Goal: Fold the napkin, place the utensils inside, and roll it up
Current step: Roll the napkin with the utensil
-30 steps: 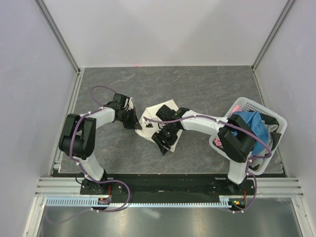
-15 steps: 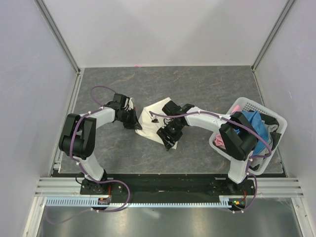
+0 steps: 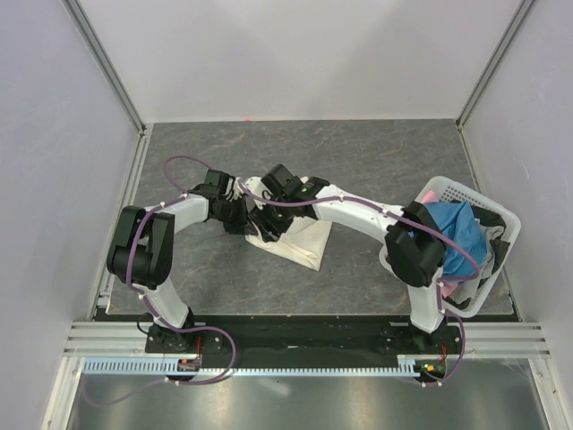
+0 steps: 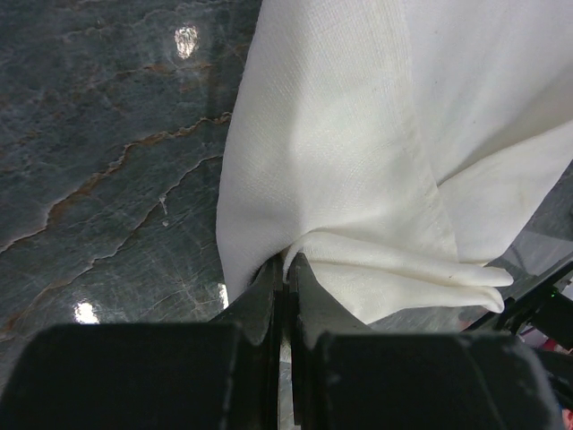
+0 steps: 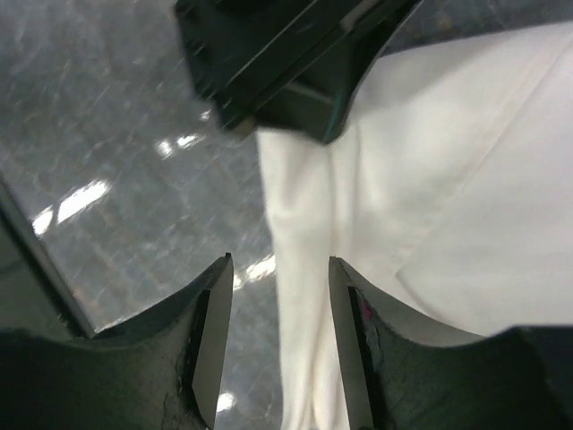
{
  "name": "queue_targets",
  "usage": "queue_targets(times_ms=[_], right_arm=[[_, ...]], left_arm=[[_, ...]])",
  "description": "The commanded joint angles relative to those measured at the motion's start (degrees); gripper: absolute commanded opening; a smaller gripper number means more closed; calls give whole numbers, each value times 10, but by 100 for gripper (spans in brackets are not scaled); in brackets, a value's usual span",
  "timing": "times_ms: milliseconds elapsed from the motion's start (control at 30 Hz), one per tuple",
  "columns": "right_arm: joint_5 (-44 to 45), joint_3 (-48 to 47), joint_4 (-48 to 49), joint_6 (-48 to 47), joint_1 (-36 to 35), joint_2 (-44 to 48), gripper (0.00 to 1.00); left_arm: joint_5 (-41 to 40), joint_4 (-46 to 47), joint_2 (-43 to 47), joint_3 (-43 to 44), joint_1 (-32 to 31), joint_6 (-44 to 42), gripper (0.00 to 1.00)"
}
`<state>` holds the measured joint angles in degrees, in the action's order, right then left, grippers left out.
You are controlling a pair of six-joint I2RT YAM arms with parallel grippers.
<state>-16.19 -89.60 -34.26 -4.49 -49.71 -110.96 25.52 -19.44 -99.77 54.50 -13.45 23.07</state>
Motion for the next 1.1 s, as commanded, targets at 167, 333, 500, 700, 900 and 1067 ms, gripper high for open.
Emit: queue_targets(times_ms=[167, 333, 500, 700, 900, 1067], right_arm=[[44, -70, 35, -10, 4, -93, 49], [51, -63, 35, -10, 8, -107, 33], [42, -57, 38, -9, 19, -123, 14], [20, -44, 48, -9, 38, -134, 4], [-2, -32, 58, -8, 50, -139, 1], [-24, -28, 60, -6, 52, -144, 1]], left_arm=[[-21, 4, -11, 10, 5, -17, 2], [-11, 12, -10, 8, 4, -18, 2], [10, 31, 3, 6, 4, -15, 2], [-4, 46, 46, 6, 4, 0, 25], [-39, 83, 118, -33, 4, -1, 57], [-62, 116, 148, -73, 5, -3, 67]])
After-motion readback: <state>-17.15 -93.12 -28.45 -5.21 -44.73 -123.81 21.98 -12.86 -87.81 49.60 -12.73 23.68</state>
